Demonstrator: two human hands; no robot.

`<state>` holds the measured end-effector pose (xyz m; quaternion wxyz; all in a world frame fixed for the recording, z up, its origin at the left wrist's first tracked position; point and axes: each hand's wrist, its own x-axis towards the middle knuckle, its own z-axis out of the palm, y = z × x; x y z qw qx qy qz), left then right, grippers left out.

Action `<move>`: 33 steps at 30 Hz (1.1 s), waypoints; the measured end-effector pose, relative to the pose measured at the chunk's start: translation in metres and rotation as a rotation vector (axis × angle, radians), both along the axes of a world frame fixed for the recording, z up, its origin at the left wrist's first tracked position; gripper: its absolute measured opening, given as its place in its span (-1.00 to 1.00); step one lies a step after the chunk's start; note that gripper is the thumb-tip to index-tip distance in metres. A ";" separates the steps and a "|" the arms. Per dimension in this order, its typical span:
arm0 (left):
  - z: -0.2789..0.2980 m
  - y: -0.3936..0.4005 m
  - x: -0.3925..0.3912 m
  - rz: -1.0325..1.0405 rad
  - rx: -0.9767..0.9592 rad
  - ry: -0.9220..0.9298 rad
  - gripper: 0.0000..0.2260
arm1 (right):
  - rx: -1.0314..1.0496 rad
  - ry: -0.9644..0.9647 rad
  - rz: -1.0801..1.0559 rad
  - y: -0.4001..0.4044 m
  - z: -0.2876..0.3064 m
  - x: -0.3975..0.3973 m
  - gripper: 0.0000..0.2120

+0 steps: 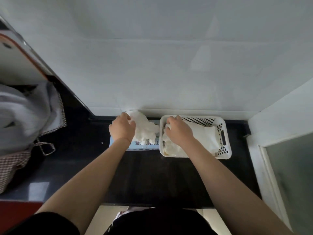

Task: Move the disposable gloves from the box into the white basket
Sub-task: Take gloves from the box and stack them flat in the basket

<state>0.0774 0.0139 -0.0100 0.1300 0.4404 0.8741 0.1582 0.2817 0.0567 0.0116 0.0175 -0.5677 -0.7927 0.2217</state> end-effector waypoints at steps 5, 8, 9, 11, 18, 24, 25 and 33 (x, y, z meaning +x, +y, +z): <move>0.014 -0.005 -0.027 -0.113 0.068 -0.112 -0.81 | -0.023 0.039 -0.027 -0.006 0.008 -0.040 -0.81; 0.031 -0.001 -0.037 -0.183 0.140 -0.139 -0.77 | -0.017 0.107 -0.053 -0.005 0.016 -0.060 -0.77; 0.037 0.002 -0.038 -0.197 0.167 -0.177 -0.78 | -0.002 0.146 -0.062 -0.005 0.020 -0.065 -0.76; 0.054 0.006 -0.042 -0.203 0.230 -0.309 -0.81 | 0.029 0.284 -0.059 -0.007 0.031 -0.078 -0.66; 0.096 0.014 -0.054 -0.207 0.355 -0.603 -0.79 | 0.142 0.376 0.054 -0.005 0.060 -0.109 -0.81; 0.106 0.008 -0.067 -0.240 0.343 -0.990 -0.55 | -0.291 0.826 -0.274 -0.006 0.102 -0.105 -0.78; 0.108 0.004 -0.067 -0.303 0.285 -1.076 -0.48 | -0.333 0.885 -0.325 -0.006 0.106 -0.105 -0.80; 0.103 -0.013 -0.058 -0.448 0.035 -1.346 -0.47 | -0.281 0.814 -0.479 -0.011 0.105 -0.092 -0.63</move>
